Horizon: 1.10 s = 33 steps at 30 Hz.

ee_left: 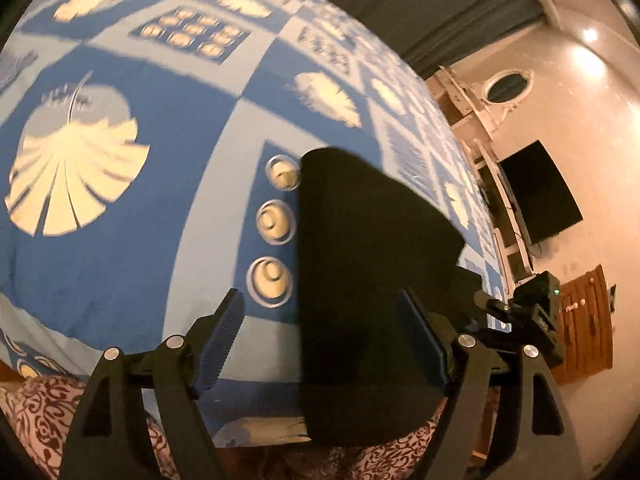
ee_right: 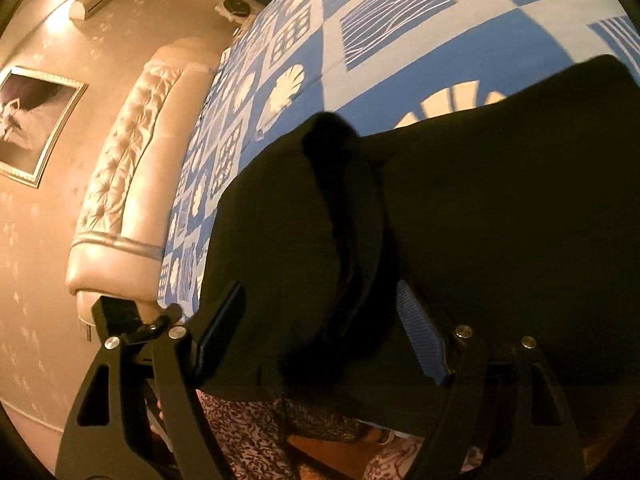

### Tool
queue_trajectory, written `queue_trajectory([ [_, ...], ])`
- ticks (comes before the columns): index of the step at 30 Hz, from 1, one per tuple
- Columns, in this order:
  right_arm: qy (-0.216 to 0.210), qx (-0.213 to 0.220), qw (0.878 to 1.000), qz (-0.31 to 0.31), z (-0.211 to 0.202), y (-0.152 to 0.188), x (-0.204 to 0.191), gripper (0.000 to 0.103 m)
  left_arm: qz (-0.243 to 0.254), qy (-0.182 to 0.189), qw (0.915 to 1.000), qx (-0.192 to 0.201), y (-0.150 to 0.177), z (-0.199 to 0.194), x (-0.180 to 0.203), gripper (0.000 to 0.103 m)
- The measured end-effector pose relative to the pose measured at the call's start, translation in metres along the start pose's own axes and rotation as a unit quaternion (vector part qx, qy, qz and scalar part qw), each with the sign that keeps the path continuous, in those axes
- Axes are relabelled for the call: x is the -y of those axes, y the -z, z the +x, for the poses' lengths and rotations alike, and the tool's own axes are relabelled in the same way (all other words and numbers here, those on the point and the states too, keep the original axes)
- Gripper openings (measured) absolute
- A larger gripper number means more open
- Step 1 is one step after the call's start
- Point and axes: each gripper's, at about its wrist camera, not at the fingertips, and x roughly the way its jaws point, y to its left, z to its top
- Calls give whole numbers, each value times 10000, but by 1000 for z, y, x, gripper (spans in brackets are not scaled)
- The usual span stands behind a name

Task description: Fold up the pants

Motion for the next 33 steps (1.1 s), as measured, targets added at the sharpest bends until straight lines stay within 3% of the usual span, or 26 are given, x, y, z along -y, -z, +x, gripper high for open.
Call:
queue_trajectory([
  [4,85,-322,9992,-210,19,2,-10,41,-150,36,9998,-142,0,10,-6,77],
  [6,257,-349,9986,-310,23,5,-12,31,-228,108,9996,-159,2,11,-8,77],
  [10,207,-262,9988,-348,17,5,-17,12,-251,151,9994,-170,3,10,-9,77],
  [14,8,-81,9988,-490,-3,2,-25,10,-249,173,9995,-133,1,10,-10,77],
  [22,64,448,9953,-860,-57,-2,-40,9,-98,445,9987,-223,6,10,-1,78],
  [27,304,739,9932,-842,-92,-6,-26,9,72,687,9971,-316,11,13,13,81],
  [33,663,951,9921,-472,-129,-10,22,9,175,870,9950,-452,17,23,31,82],
])
